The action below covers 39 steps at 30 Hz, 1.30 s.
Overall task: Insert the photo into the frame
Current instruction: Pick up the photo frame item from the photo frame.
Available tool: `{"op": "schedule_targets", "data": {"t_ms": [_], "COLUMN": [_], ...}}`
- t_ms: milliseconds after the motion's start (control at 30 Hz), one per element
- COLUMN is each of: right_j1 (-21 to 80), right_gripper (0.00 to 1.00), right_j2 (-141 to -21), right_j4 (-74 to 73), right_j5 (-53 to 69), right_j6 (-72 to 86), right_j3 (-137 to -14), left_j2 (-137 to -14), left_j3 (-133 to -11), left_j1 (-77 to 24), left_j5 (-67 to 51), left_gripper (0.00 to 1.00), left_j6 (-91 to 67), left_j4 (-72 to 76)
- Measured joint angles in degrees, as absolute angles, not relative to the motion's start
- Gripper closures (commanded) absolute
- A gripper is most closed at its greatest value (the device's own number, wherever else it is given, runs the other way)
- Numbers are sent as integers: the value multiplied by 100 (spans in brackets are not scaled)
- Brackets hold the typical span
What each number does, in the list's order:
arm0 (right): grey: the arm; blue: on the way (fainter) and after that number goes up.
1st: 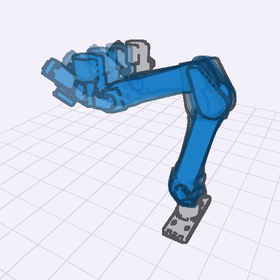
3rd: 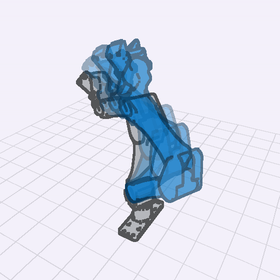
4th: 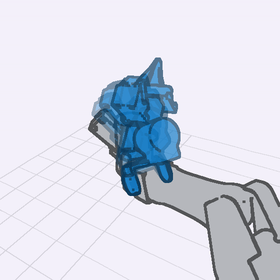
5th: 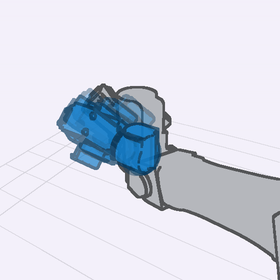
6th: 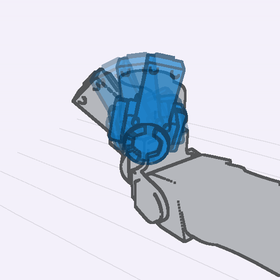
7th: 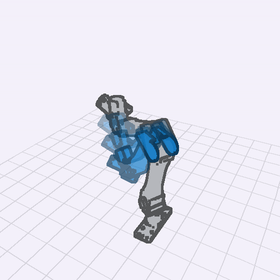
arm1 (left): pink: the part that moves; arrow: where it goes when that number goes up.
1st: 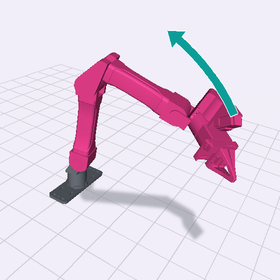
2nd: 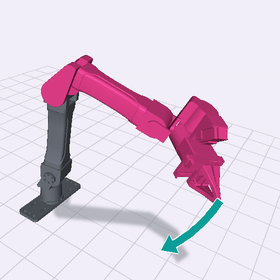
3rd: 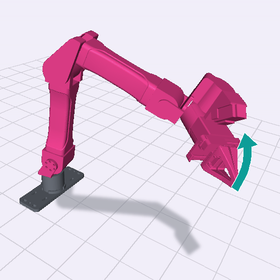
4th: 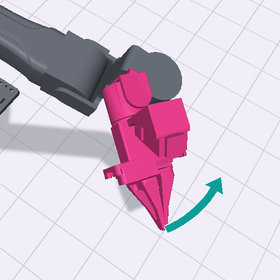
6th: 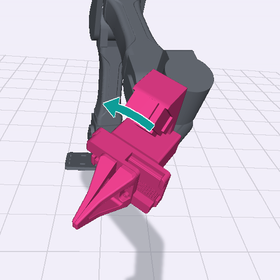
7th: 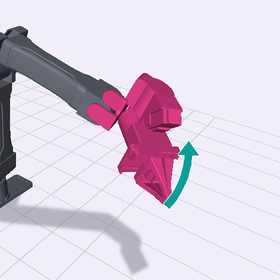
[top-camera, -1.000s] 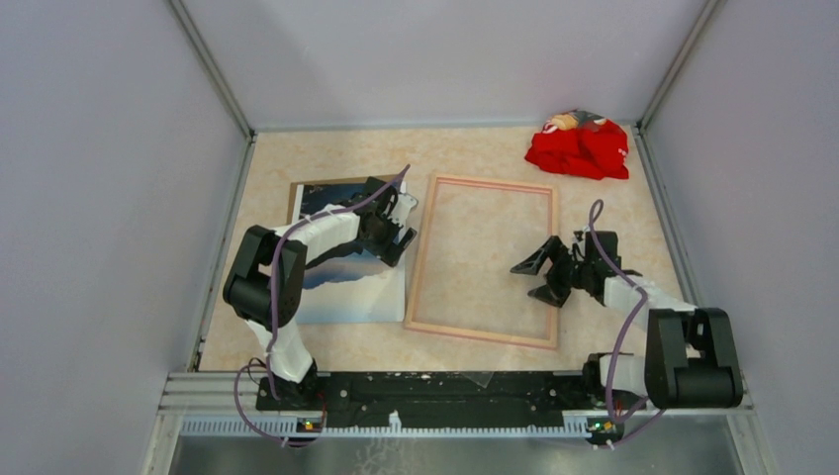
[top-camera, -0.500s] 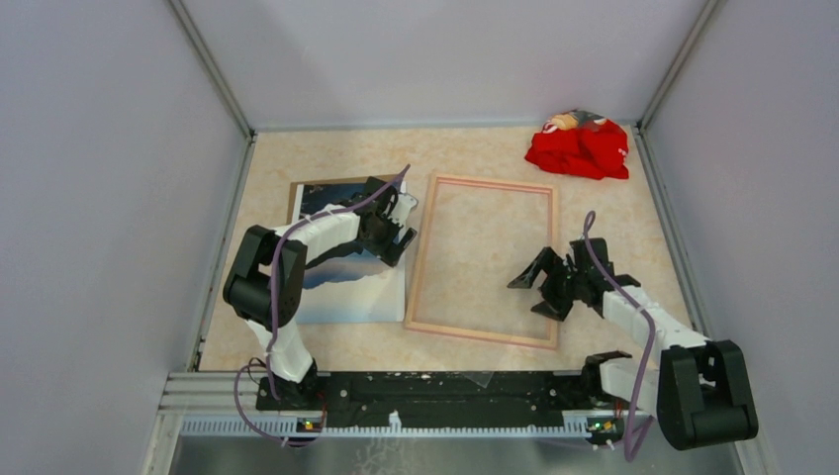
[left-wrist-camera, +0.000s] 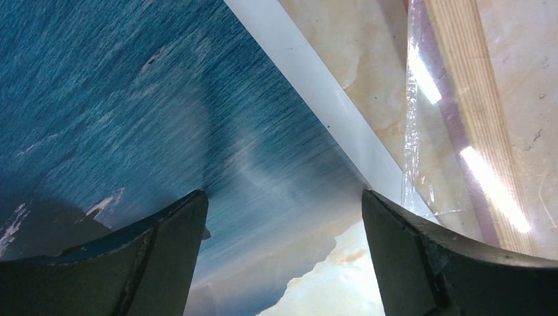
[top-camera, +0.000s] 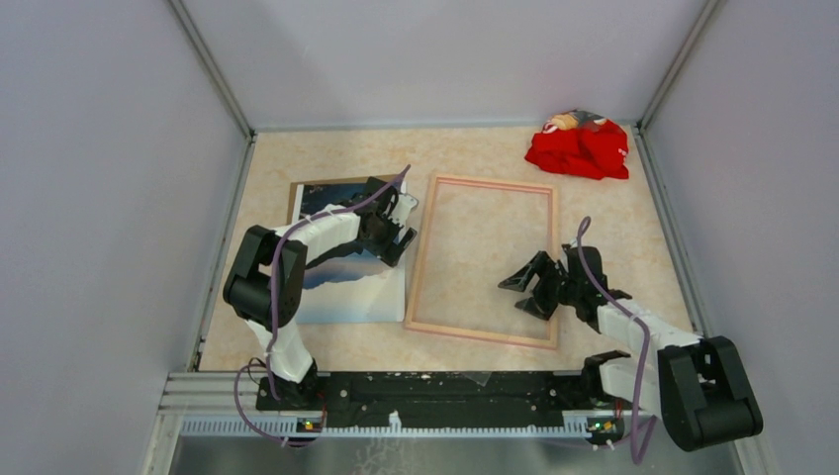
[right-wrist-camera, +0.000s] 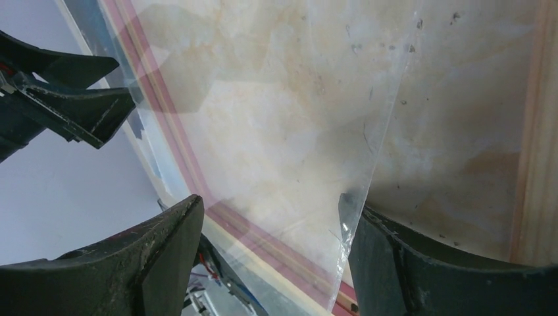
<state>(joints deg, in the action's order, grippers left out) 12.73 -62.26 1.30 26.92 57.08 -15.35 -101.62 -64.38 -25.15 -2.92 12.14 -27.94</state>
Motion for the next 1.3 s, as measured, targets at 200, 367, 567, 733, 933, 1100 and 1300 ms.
{"op": "schedule_targets", "data": {"t_ms": [200, 367, 567, 733, 933, 1100, 1300], "right_j1": [1304, 1304, 1304, 1304, 1304, 1304, 1133], "right_gripper": [22, 24, 30, 45, 84, 100, 100], "right_j2": [-5826, -5308, -5043, -5402, -5986, -6263, -6639], "right_j4": [222, 390, 558, 1251, 1938, 1505, 95], "right_j5": [2416, 2388, 2388, 2510, 2707, 2936, 3496], "right_j6": [5732, 5769, 5763, 5959, 6289, 6051, 4943], "right_j3": [-1452, -1457, -1468, -1306, -1125, -1686, -3699], "left_j2": [-10162, -10160, -10154, -10154, -10151, -10141, -10138], "left_j3": [-6438, -6438, -6438, -6438, -6438, -6451, -6801], "left_j1": [-2523, -2541, -2569, -2585, -2600, -2602, -2574], "left_j5": [-287, -263, -244, -226, -224, -204, -215], "left_gripper": [7, 7, 7, 8, 7, 3, 2], "left_j6": [1216, 1216, 1216, 1216, 1219, 1216, 1219], "left_j4": [-2797, -2797, -2794, -2794, -2792, -2832, -3221]}}
